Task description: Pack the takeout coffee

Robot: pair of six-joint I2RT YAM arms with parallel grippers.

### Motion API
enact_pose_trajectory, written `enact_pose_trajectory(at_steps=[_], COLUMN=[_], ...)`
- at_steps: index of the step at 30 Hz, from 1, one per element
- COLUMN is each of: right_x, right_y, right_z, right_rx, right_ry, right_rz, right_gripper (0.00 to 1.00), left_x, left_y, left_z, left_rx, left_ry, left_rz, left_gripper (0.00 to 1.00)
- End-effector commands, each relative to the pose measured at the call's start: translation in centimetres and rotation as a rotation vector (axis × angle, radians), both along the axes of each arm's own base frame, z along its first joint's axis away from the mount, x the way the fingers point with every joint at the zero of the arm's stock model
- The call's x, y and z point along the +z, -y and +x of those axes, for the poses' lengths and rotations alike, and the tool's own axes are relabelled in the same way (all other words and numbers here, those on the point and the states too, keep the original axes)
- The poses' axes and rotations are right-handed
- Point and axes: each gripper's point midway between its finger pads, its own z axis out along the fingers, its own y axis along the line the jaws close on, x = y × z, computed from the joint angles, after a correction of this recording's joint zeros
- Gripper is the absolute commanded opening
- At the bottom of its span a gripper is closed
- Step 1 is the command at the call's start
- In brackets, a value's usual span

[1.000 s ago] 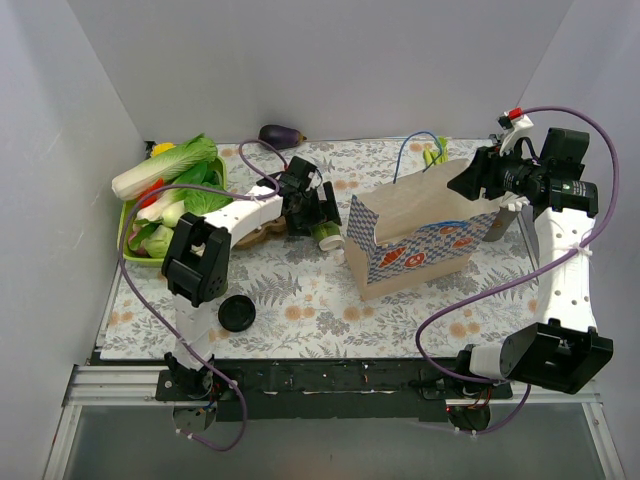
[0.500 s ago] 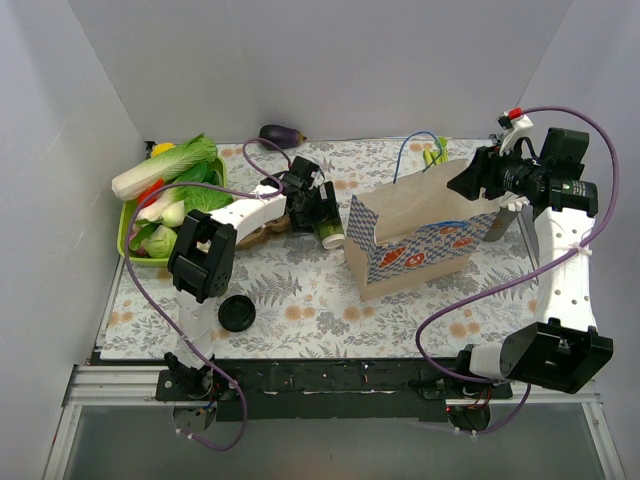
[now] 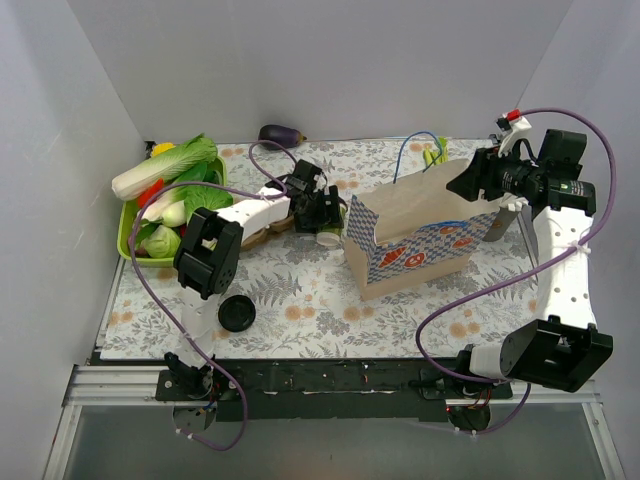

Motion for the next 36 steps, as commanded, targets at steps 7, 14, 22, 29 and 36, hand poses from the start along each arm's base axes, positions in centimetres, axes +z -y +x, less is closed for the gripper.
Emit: enact_pose_trajectory(at_steps=[7, 14, 22, 29, 36], right_x=[2.2, 6.0, 12.6, 11.5, 8.9], right_y=[-0.2, -1.1, -7.2, -14.0, -20.5], right_z=[-0.4, -0.5, -3.9, -6.6, -10.8], right_rx=[0.011, 0.075, 0.474, 0.752, 0.975], right_ry=[0.088, 0.183, 0.432, 0.503, 0.569], right_rz=[-0.019, -0.003, 0.035, -0.012, -0.105], right_gripper=[0.66, 0.66, 0.79, 0.88, 0.98], left_x=[3.2, 9.0, 15.0, 20.3, 21.1], left_y=[1.0, 0.7, -3.5, -6.6, -8.7], left_z=[-0.2, -2.6, -8.4, -14.2, -16.3], left_rx=[-0.122, -0.330, -0.633, -0.870, -0.940], left_ry=[0.085, 0.257, 0.653, 1.085, 1.276], left_rz=[-0.058, -0.106, -0.035, 0.048, 0.185], left_gripper=[0.61, 0.52, 0.54, 0.59, 0.59])
